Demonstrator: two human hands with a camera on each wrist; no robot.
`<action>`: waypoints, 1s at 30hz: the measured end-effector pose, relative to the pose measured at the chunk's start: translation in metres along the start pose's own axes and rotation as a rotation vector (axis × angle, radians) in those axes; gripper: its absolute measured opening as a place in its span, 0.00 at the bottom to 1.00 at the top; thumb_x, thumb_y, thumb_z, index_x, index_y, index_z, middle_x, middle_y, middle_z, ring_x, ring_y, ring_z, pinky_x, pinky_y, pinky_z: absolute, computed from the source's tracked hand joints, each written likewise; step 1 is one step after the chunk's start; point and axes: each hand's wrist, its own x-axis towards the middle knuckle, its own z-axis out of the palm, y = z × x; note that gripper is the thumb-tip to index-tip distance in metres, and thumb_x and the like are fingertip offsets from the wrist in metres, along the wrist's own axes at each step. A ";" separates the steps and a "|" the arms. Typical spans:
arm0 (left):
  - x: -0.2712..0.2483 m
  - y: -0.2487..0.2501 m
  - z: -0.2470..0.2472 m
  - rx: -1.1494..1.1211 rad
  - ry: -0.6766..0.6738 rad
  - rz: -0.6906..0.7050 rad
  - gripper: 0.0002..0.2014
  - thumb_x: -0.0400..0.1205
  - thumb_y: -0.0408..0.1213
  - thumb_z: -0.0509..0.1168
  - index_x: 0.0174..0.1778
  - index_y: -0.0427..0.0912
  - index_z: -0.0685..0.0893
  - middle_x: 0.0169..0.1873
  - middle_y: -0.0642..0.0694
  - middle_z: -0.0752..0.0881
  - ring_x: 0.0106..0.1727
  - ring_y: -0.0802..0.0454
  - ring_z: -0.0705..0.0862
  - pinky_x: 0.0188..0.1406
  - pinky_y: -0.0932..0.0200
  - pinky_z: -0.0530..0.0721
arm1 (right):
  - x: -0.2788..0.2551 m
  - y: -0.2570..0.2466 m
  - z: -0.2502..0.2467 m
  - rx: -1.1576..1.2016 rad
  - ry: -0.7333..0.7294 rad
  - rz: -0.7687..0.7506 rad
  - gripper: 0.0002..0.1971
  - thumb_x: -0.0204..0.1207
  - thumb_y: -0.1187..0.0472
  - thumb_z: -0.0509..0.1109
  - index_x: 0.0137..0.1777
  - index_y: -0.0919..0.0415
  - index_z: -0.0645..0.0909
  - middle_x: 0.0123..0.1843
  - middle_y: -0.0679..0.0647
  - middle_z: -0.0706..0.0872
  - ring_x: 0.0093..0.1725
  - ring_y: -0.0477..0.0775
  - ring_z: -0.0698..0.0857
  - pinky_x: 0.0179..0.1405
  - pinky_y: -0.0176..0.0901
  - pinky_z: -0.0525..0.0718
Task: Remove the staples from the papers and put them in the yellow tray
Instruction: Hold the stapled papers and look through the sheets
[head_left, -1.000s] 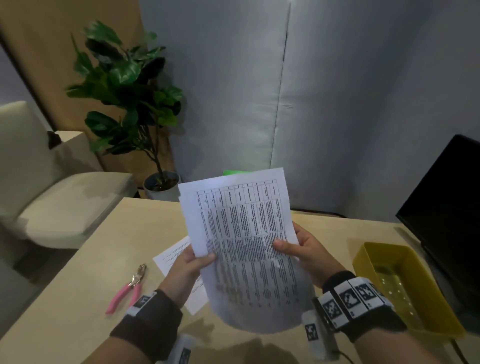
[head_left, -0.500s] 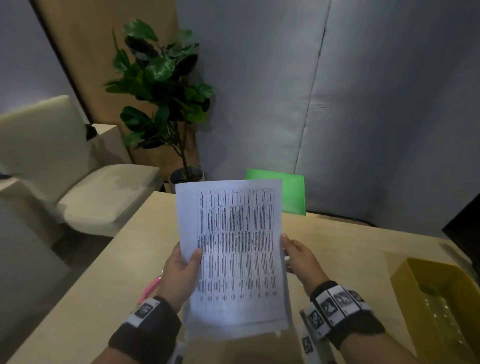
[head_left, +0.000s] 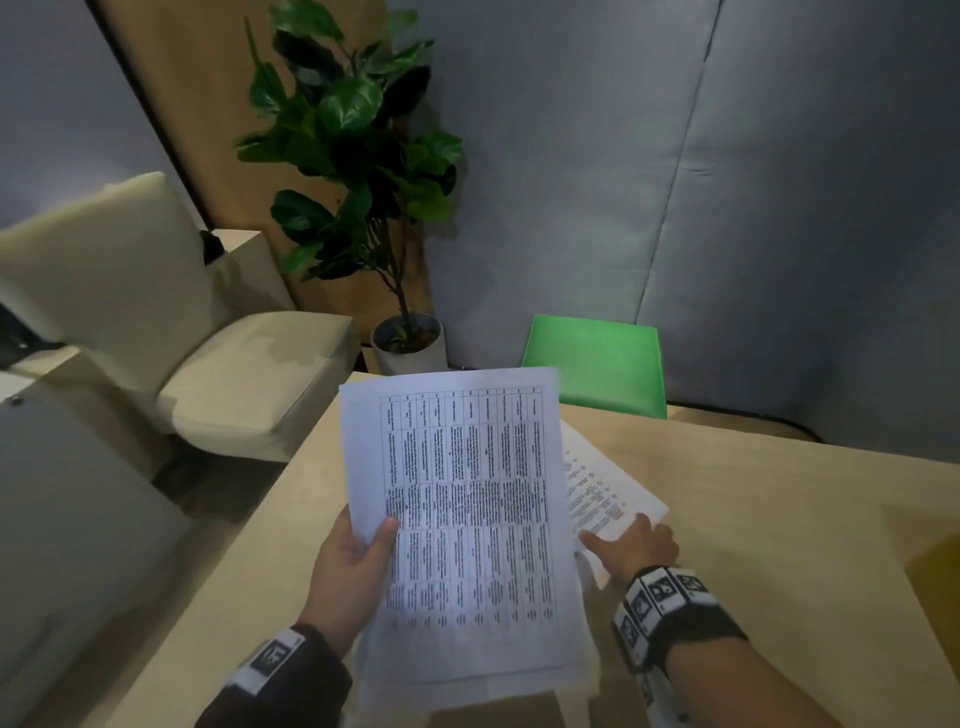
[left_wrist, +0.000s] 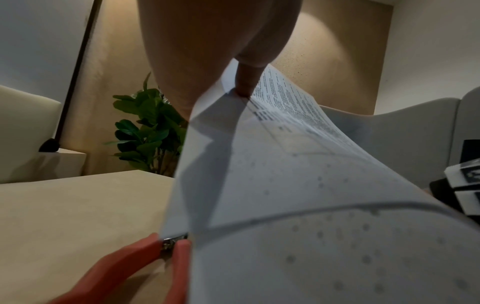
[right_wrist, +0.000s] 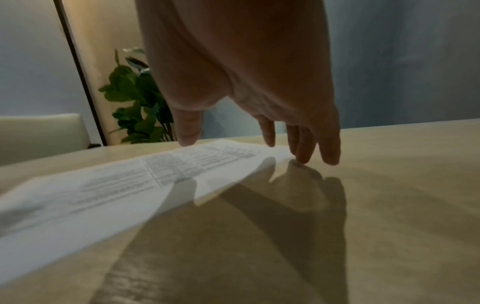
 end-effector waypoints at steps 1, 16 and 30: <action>0.002 -0.001 -0.002 -0.002 -0.001 -0.001 0.14 0.82 0.35 0.64 0.64 0.45 0.77 0.52 0.47 0.89 0.52 0.48 0.89 0.50 0.48 0.88 | 0.005 0.000 0.004 -0.034 0.011 0.027 0.53 0.61 0.28 0.70 0.79 0.62 0.59 0.77 0.64 0.65 0.75 0.65 0.66 0.74 0.58 0.70; 0.015 -0.013 -0.007 0.039 -0.056 -0.074 0.15 0.82 0.40 0.63 0.65 0.48 0.76 0.52 0.46 0.89 0.50 0.48 0.89 0.48 0.46 0.89 | 0.012 0.002 0.011 0.109 0.099 0.004 0.39 0.64 0.46 0.79 0.72 0.54 0.65 0.65 0.62 0.77 0.63 0.66 0.79 0.67 0.59 0.73; 0.008 0.014 0.053 -0.008 -0.171 -0.008 0.13 0.83 0.38 0.62 0.63 0.48 0.77 0.50 0.47 0.89 0.46 0.56 0.90 0.35 0.63 0.87 | -0.032 -0.008 -0.059 0.839 -0.045 -0.380 0.35 0.68 0.66 0.78 0.72 0.50 0.66 0.52 0.52 0.84 0.41 0.46 0.84 0.29 0.36 0.80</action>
